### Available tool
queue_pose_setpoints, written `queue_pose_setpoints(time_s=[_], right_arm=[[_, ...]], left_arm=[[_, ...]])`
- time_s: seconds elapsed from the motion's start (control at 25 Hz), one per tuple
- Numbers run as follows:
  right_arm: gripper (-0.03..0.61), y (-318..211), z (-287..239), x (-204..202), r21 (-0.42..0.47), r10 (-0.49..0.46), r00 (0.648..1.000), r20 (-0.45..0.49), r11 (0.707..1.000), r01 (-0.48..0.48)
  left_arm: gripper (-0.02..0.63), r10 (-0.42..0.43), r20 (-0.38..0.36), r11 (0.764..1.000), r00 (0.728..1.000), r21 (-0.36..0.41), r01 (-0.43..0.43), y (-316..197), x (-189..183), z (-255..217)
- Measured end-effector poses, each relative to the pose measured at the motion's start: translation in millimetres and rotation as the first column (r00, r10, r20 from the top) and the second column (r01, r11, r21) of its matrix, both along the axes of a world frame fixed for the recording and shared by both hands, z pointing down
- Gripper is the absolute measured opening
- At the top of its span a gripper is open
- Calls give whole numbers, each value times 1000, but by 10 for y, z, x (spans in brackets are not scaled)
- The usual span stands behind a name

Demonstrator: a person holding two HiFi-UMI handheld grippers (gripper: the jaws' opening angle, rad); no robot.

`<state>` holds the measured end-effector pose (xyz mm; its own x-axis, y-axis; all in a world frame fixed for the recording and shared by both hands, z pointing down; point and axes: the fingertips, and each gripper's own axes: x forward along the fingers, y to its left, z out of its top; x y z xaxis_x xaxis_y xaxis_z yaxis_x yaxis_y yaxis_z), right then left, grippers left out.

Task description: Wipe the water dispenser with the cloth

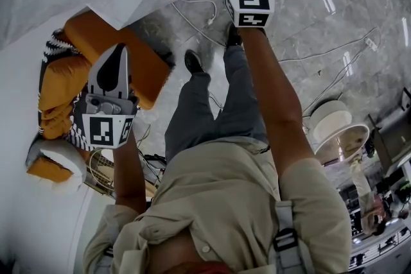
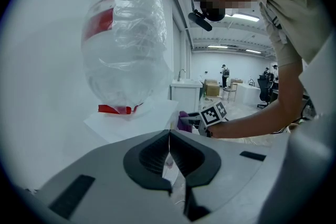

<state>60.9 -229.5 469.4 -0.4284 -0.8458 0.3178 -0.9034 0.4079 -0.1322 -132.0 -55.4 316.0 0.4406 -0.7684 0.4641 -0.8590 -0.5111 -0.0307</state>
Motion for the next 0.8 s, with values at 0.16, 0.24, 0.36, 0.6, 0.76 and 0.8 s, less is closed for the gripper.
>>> queue_pose_setpoints(time_s=[0.16, 0.24, 0.36, 0.6, 0.76, 0.8], right_arm=[[140, 0, -209, 1, 74, -3, 1000, 15, 997, 2], [140, -11, -169, 0, 79, -2, 1000, 24, 997, 0], [140, -8, 93, -5, 40, -4, 1000, 24, 999, 3], [140, 20, 722, -31, -38, -32, 999, -17, 999, 31], [140, 9, 962, -9, -73, -33, 999, -21, 997, 32], [140, 7, 972, -11, -65, -38, 999, -25, 997, 36]], left_arm=[[20, 1, 3, 1000, 1000, -12, 0, 0, 25, 101], [20, 1, 1, 1000, 1000, -18, -1, -4, 53, 159], [20, 4, 0, 1000, 1000, -27, -4, 11, 103, 230], [20, -8, 8, 999, 1000, -40, 9, 15, 95, 400], [20, -14, 17, 999, 1000, -51, 15, 11, 72, 503], [20, -15, 18, 998, 1000, -56, 16, 8, 67, 534]])
